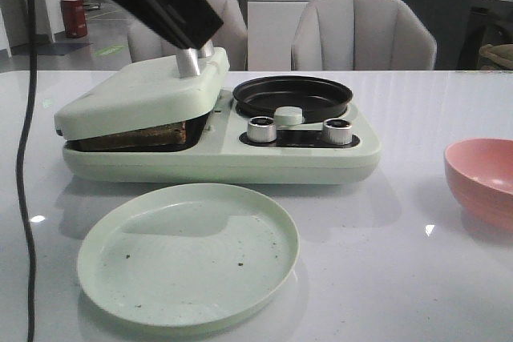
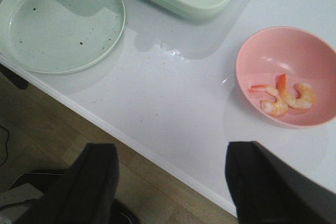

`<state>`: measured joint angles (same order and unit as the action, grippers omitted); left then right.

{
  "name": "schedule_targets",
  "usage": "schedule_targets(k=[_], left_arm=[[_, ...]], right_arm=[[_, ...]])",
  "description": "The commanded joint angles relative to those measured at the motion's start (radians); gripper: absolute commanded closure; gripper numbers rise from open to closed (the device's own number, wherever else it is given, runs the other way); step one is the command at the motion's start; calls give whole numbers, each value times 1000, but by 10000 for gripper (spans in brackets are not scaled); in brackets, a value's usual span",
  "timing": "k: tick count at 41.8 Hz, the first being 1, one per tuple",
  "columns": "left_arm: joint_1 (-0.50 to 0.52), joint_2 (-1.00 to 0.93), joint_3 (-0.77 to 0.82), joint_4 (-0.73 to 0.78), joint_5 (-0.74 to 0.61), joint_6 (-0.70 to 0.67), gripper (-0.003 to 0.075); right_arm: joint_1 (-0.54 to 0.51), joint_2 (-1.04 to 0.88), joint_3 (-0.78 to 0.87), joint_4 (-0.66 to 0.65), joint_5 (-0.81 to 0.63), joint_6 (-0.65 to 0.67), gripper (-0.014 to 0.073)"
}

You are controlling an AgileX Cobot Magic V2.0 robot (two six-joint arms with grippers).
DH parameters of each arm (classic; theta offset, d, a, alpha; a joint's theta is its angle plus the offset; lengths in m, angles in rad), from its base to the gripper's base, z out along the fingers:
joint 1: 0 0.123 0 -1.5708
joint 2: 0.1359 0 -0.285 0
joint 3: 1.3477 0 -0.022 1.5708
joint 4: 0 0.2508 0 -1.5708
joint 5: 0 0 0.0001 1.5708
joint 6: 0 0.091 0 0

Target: Make breakfast with bread and shrimp

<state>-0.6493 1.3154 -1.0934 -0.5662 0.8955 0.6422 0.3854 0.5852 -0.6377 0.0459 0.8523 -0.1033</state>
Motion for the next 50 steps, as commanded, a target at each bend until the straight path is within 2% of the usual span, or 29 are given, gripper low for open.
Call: schedule_targets(k=[1,4,12,18,26,30,37,45,50], left_arm=[[-30,-81,25,8,-66,-17,619],[-32,-125,62,63,-102,-97,619],[-32,-205,118,343,-146,-371,619],[-32,-215,118,356,-153,-376,619],[-32,-213,118,356,-153,-376,619],[-32,-213,118,356,-153,-376,619],[-32,-213,118,356,-153,-376,619],[-32,-213,118,354,-142,-376,619],[-32,-213,118,354,-147,-376,619]], right_arm=[[-5,-1,-27,-2,-59,-1,54],[-5,-1,-27,4,-62,-1,54],[-5,-1,-27,35,-75,-1,54],[-5,0,-27,57,-116,-1,54],[-49,80,-68,-1,-142,52,54],[-114,169,-120,-46,-86,79,54],[-267,344,-218,-46,9,79,54],[-443,540,-291,-46,4,78,54],[-514,653,-331,-46,-17,78,54]])
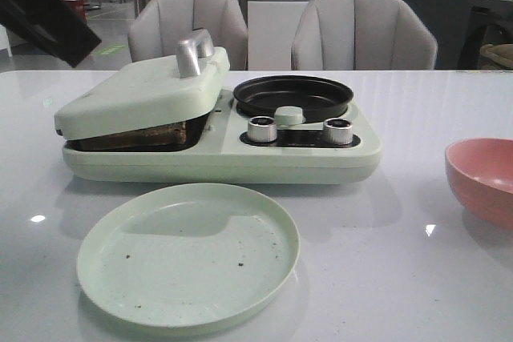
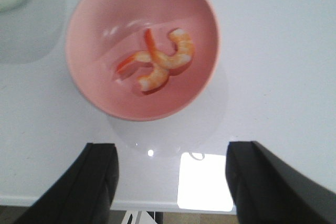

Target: Make breakfast with bread and shrimp

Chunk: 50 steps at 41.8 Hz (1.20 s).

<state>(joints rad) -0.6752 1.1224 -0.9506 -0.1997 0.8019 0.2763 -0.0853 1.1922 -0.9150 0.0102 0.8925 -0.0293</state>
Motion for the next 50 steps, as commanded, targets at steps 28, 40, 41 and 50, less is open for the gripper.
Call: schedule_targets(k=[28,40,41,50], left_arm=[[-6,-20,-25,-13,-57,-10,619],[-6,-20,-25,-13,-59,-10,619],[-6,-20,-25,-13,-59,-10,619],[-6,-20,-25,-13,-59,-10,619]], right_arm=[[-83,453,-171,-17,-293,-18,54],[-83,504,-172,-16,-321,-19,102],[-83,506,-172,-16,-319,-19,134],[-83,518,-172,-16,-289,-19,366]])
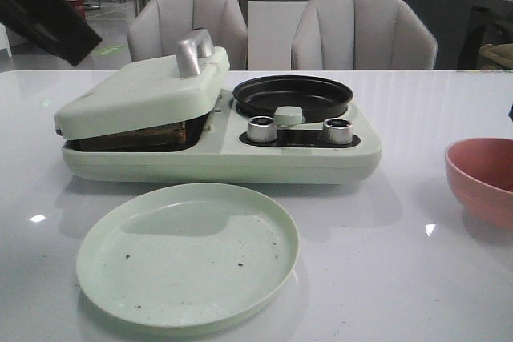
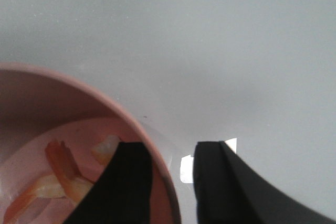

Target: Make breakfast with bread and shrimp

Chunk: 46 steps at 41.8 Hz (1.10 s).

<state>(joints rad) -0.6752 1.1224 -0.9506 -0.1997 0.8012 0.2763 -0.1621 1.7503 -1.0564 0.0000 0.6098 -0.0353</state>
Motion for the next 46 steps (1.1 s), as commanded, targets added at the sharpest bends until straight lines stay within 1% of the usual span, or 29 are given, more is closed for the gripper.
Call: schedule_targets(k=[1,11,17,21,28,31,35,38,42,45,46], left_arm=[[-6,-20,-25,-13,-59,-10,619],[-6,-20,-25,-13,-59,-10,619],[-6,-20,-25,-13,-59,-10,619],[-6,-20,-25,-13,-59,-10,619],[-6,-20,-25,-13,-59,-10,619],[-6,-20,-25,-13,-59,-10,619],[-6,-20,-25,-13,-59,-10,619],[-6,-20,-25,-13,-59,-10,619],[-6,-20,-25,-13,-59,-10,619],[-6,-20,-25,-13,-59,-10,619],[-6,-20,-25,-13,-59,-10,619]], right_arm=[[-6,-40,-31,-6,-5,-13,381],[-6,-46,-32,-6,19,-17,552],[1,-88,-55,-6,35,-35,545],[23,-138,-99,-7,37,-52,545],[94,-213,-230,-29,36,-58,540],[143,-228,-301,-67,37,-58,540],[213,-228,-399,-134,43,-54,540],[286,-219,-465,-229,43,-23,540],[382,-197,-537,-405,46,64,540],[449,-172,-585,-587,51,151,540],[463,-167,-593,-623,55,179,540]])
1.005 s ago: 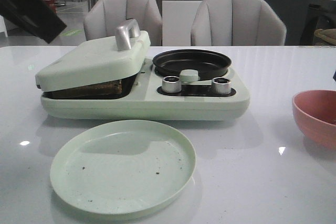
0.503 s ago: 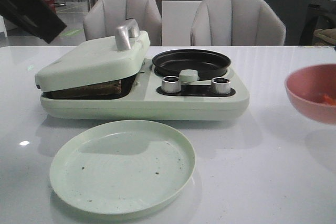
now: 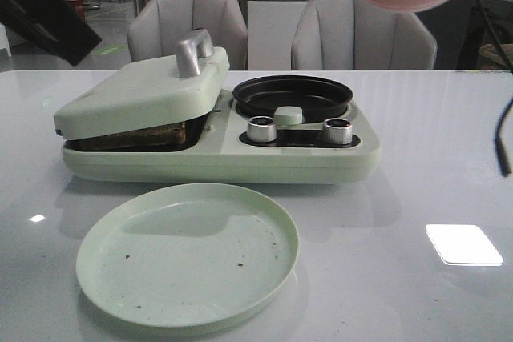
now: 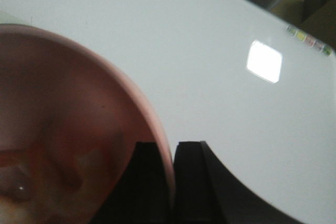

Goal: Make breakfast with bread and shrimp
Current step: 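Grasp and lift the pink bowl with the right gripper toward the pan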

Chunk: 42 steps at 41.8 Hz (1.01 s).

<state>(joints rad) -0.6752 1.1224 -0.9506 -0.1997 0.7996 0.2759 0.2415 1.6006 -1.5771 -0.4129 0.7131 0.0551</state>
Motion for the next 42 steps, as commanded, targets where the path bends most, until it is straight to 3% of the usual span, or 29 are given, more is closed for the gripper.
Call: schedule_targets(k=[1,10,19,30,42], left_arm=[[-6,-20,-25,-13,-57,-9,619],[-6,-20,-25,-13,-57,-9,619],[-6,-20,-25,-13,-57,-9,619],[-6,-20,-25,-13,-57,-9,619],[-6,-20,-25,-13,-57,-9,619]], right_arm=[[85,-5,-87,-282,-43,128,540],[248,101,-157,-797,45,395,540],[345,209,-165,-1159,148,549,540],[396,293,-165,-1387,212,672,540],[401,316,-185,-1387,263,680,540]])
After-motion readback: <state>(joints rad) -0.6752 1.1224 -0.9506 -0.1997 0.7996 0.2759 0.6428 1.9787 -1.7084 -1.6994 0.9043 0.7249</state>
